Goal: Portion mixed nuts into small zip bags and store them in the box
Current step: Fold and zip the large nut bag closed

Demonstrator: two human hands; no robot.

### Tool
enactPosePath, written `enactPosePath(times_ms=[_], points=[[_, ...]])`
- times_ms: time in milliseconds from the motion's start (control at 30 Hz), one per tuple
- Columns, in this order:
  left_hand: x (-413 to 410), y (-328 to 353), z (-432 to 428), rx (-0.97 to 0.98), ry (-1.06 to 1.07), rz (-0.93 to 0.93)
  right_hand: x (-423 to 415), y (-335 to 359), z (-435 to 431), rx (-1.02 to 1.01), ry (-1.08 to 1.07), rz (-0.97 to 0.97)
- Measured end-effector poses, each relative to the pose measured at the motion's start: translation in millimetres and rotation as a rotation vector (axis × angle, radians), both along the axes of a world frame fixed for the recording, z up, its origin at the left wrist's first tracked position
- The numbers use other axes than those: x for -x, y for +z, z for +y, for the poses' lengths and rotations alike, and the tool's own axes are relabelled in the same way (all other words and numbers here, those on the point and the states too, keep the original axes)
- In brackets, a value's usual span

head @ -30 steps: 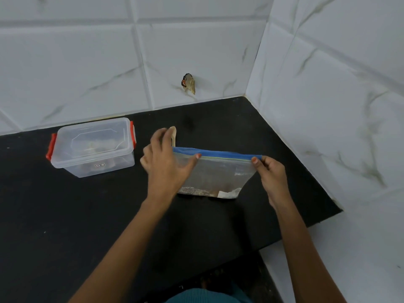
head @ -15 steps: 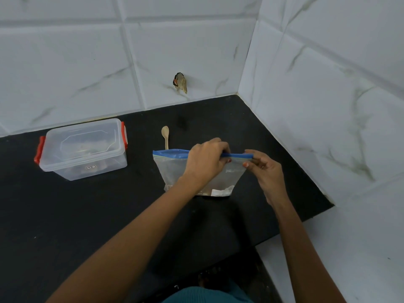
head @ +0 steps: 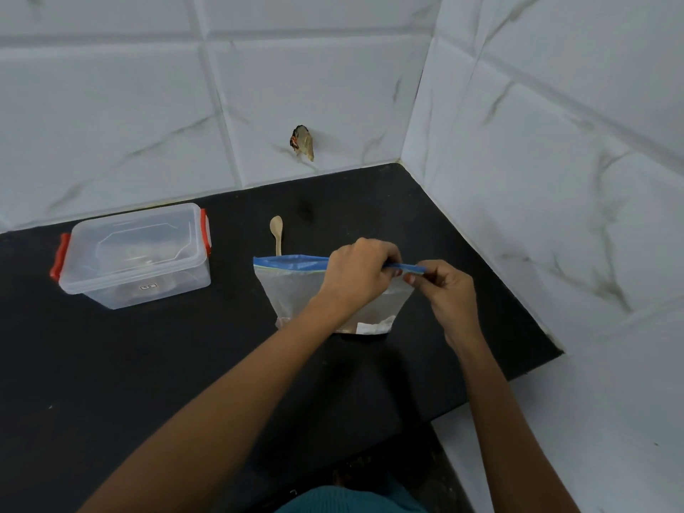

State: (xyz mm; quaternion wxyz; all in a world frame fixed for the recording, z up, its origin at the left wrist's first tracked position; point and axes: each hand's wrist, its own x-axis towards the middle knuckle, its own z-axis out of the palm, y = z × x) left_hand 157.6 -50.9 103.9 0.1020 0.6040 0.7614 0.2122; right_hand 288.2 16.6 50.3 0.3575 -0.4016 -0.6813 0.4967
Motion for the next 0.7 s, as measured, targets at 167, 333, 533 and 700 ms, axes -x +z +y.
enactPosePath(times_ms=[167,333,533,700], points=[[2.9,2.3,-0.4,-0.011,0.047,-0.032,-2.3,5.9,-2.1,0.080,0.021,0.056],[3.7,4.9,0.7,0.019,0.020,-0.093,-0.8,10.4,0.8,0.106,-0.008,0.076],[5.0,2.3,1.9,0.013,0.031,-0.160,5.4,6.3,-4.4,0.029,0.000,0.063],[7.6,4.7,3.5,0.019,0.029,-0.167,4.2,9.6,-2.0,0.053,0.021,0.055]])
